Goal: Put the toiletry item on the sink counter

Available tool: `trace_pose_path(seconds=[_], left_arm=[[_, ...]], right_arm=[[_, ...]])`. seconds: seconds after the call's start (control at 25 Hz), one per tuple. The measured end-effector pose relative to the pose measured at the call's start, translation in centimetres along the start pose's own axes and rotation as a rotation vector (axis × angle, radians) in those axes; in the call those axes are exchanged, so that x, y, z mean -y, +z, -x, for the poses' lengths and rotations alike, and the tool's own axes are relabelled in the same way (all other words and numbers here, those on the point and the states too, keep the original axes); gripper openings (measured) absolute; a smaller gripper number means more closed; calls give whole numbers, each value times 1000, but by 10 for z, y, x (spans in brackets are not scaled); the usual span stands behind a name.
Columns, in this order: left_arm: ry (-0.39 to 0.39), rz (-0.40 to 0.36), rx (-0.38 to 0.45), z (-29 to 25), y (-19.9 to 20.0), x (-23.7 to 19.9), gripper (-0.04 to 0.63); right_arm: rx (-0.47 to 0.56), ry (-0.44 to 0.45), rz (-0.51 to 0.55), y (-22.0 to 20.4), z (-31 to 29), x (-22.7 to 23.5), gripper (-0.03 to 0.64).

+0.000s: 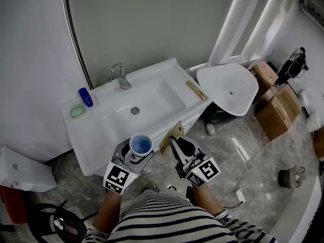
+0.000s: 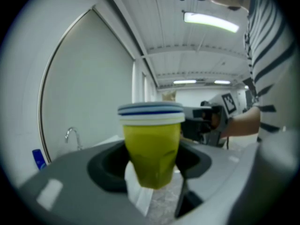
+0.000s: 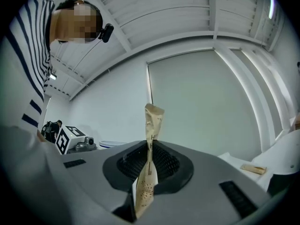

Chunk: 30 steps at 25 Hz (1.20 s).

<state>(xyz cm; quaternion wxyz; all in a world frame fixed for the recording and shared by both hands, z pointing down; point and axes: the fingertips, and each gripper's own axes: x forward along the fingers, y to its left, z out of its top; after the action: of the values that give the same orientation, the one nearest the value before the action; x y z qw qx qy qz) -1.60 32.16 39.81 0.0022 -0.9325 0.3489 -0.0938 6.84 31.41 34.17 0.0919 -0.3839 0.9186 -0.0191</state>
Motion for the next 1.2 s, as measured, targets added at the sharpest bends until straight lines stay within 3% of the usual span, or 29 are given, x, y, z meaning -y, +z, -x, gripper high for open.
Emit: trace_pose_path(seconds=[0.68,1.2], left_arm=[[-15,43,35,-7,-5,-15,285],[14,56,66,-109,17,-54,285]], right_arm=[[-11,28,-20,1,-21,7,34],[-24,87,-49,11,-63,115,34]])
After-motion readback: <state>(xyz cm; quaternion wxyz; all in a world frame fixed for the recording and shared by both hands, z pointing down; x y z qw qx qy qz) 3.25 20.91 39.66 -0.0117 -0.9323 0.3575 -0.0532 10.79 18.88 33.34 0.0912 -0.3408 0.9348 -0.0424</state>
